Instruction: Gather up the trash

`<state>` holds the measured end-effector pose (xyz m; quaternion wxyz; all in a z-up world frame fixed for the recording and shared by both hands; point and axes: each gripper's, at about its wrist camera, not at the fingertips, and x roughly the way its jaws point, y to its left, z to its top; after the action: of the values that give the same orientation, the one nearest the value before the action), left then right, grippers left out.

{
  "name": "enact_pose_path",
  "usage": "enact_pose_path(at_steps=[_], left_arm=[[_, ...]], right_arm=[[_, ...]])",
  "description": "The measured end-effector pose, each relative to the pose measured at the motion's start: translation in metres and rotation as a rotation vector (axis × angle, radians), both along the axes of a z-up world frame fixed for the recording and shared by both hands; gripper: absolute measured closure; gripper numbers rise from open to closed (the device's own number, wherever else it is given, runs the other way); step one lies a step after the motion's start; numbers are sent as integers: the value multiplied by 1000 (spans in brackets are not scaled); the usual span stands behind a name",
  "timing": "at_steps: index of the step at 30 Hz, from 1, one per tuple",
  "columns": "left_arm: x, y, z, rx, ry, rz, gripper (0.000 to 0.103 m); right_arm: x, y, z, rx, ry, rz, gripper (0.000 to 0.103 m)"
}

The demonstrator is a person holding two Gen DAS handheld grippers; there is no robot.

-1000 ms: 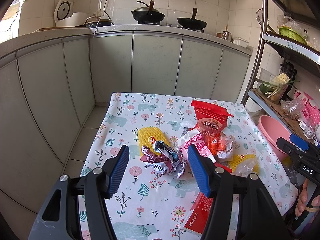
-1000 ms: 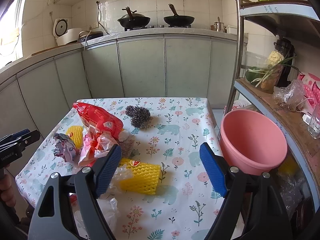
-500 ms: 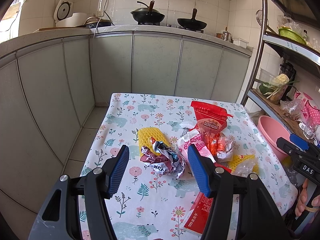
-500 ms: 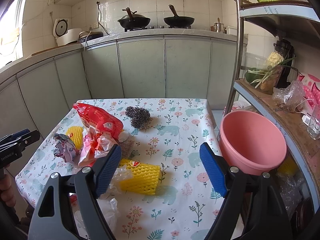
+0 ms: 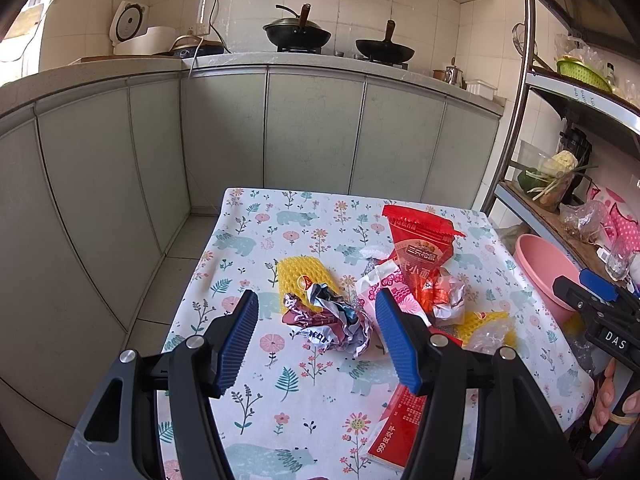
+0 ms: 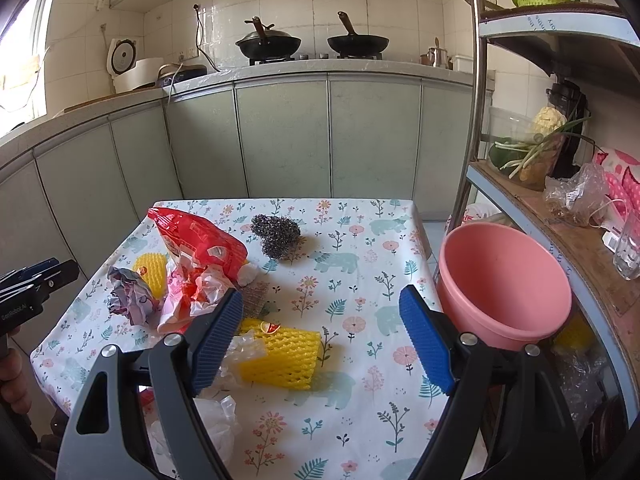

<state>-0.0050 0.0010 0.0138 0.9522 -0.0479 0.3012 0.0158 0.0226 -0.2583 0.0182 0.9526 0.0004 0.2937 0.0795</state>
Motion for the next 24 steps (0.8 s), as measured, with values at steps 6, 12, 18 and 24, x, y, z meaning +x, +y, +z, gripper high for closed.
enact_pose_path(at_steps=[6, 12, 18, 24], left_arm=[[-2, -1, 1, 1, -11, 0, 43], [-3, -1, -1, 2, -21, -1, 43], [-3, 0, -1, -1, -34, -6, 43], [-3, 3, -1, -7, -42, -25, 38]], right_arm=[[-2, 1, 1, -2, -7, 2, 22], [-2, 1, 2, -1, -10, 2, 22], [-2, -1, 3, 2, -19, 6, 22], [-1, -4, 2, 11, -15, 15, 22]])
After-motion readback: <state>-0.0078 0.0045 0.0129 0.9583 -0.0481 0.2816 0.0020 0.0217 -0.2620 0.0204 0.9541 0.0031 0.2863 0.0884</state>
